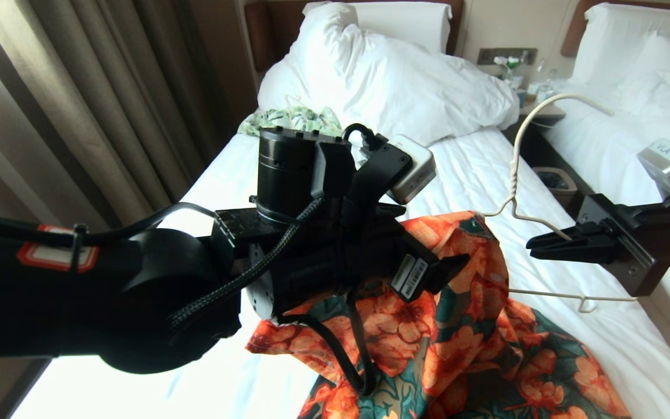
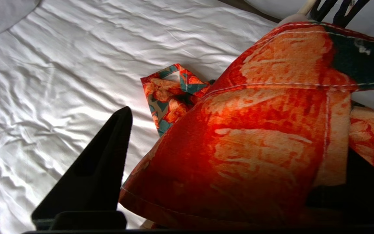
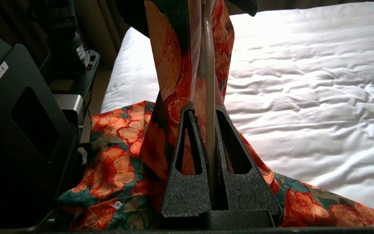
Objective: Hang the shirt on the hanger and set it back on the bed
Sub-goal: Hook the other side of the shirt onto the hanger
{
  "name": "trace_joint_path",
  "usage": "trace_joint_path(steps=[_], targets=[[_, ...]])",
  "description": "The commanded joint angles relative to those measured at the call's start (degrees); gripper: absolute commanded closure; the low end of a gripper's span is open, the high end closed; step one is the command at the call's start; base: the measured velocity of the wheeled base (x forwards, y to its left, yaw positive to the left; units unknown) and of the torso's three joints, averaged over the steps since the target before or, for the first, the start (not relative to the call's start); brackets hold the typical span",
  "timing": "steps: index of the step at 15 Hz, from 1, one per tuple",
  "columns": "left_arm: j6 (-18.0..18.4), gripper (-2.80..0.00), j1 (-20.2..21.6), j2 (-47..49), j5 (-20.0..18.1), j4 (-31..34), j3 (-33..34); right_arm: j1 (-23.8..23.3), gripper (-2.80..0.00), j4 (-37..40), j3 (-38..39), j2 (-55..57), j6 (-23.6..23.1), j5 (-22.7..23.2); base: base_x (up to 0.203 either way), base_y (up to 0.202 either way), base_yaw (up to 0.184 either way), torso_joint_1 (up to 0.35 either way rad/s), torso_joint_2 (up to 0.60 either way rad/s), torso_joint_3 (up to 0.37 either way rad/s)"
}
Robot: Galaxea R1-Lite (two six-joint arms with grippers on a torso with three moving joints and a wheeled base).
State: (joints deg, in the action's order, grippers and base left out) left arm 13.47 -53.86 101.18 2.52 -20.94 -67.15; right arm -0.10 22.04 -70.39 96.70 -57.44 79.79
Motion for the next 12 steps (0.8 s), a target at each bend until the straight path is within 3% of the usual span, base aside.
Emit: trace_joint_path(steps=[1, 12], targets=[[0.1, 0.00, -0.2, 0.1, 0.0, -0.1, 0.2, 0.1, 0.00, 0.1, 0.0, 0.2, -0.3, 0.5, 0.000, 0.000, 0.000, 0.000, 0.00, 0.000], [0.1, 0.00, -0.5, -2.4, 0.4, -0.2, 2.4, -0.8, 0.00, -0.1, -0.2, -0.8, 0.9, 0.5, 0.000, 0.000, 0.000, 0.000, 0.00, 0.000]])
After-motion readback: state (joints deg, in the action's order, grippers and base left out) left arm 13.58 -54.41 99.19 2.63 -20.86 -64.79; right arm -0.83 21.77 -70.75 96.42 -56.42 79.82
